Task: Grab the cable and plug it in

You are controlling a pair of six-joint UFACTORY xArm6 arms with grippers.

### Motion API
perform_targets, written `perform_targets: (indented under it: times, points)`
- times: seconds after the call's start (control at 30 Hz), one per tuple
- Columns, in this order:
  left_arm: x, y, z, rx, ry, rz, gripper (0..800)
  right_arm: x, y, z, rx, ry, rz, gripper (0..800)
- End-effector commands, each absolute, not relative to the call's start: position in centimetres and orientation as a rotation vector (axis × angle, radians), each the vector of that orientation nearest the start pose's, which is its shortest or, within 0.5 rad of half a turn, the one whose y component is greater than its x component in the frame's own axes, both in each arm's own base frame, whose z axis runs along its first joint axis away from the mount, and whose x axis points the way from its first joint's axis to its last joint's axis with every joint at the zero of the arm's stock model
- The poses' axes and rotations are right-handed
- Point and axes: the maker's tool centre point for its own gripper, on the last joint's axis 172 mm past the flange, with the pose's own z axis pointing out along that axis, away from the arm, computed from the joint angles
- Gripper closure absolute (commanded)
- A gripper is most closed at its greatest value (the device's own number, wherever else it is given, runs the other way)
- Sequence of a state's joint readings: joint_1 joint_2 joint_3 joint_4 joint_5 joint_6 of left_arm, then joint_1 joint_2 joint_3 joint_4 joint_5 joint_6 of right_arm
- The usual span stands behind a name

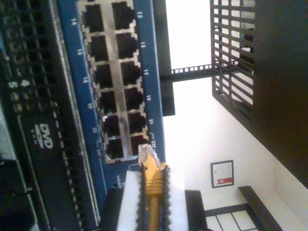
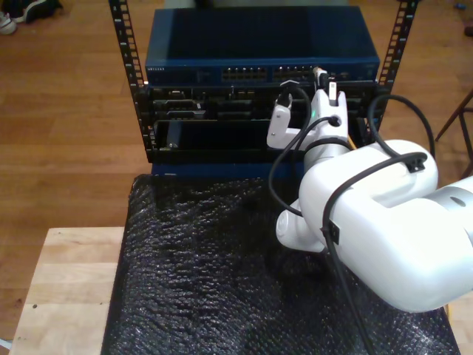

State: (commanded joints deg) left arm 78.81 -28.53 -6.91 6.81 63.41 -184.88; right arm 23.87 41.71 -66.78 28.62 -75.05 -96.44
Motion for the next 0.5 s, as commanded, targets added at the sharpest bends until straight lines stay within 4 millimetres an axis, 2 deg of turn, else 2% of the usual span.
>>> perform_targets:
  times: [0.5]
  points:
    - [-0.17,11.76,3.60,-2.269,2.746,-0.401,0,66.30,15.15,27.21,1.193,1.042,1.289,800]
